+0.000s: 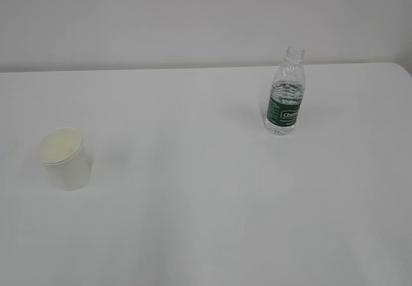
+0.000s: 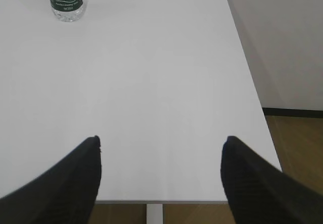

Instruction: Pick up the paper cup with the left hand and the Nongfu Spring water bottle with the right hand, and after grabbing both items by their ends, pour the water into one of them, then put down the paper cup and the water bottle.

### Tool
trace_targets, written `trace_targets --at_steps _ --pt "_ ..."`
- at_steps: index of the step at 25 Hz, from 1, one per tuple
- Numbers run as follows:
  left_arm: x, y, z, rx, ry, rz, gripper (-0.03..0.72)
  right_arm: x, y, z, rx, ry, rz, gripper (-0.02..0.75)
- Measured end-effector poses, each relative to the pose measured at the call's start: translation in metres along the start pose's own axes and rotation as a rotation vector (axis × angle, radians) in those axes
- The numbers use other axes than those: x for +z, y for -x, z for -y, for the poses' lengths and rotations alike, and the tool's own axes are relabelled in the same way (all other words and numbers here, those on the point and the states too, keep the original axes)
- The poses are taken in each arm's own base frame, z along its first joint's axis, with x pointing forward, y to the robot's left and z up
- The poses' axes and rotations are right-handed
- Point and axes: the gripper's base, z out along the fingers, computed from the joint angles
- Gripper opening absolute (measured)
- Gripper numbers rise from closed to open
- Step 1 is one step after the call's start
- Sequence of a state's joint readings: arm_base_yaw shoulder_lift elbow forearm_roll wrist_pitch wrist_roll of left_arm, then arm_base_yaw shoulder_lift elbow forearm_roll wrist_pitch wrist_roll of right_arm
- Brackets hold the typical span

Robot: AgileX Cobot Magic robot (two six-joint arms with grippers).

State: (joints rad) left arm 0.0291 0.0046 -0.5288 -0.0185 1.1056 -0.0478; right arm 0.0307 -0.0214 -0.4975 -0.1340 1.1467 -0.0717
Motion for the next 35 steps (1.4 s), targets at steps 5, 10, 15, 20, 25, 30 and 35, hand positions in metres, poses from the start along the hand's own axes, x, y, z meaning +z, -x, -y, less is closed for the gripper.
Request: trace_targets --at_steps 5,10,15,20,25,30,35 --pt "0.0000 0.0000 0.0000 0.000 0.000 0.000 0.442 0.0000 0.0000 0.0000 0.000 0.000 0.000 0.563" --pt "0.0000 0.0000 0.0000 0.000 0.000 0.000 0.441 0.0000 0.0000 0.0000 0.000 0.000 0.000 0.561" --pt "0.0000 0.0000 0.0000 0.000 0.000 0.000 0.441 0.0000 0.0000 0.0000 0.000 0.000 0.000 0.559" --pt "0.0000 0.0000 0.0000 0.000 0.000 0.000 0.441 0.0000 0.0000 0.0000 0.000 0.000 0.000 0.557" --pt "0.0000 0.0000 0.0002 -0.001 -0.002 0.000 0.441 0.0000 0.0000 0.0000 0.000 0.000 0.000 0.555" --pt "0.0000 0.0000 0.0003 -0.002 -0.004 0.000 0.441 0.0000 0.0000 -0.0002 0.001 0.002 0.000 0.555" --pt "-0.0006 0.0010 0.0015 -0.008 -0.016 0.009 0.439 0.0000 0.0002 -0.0021 0.010 0.023 0.002 0.554"
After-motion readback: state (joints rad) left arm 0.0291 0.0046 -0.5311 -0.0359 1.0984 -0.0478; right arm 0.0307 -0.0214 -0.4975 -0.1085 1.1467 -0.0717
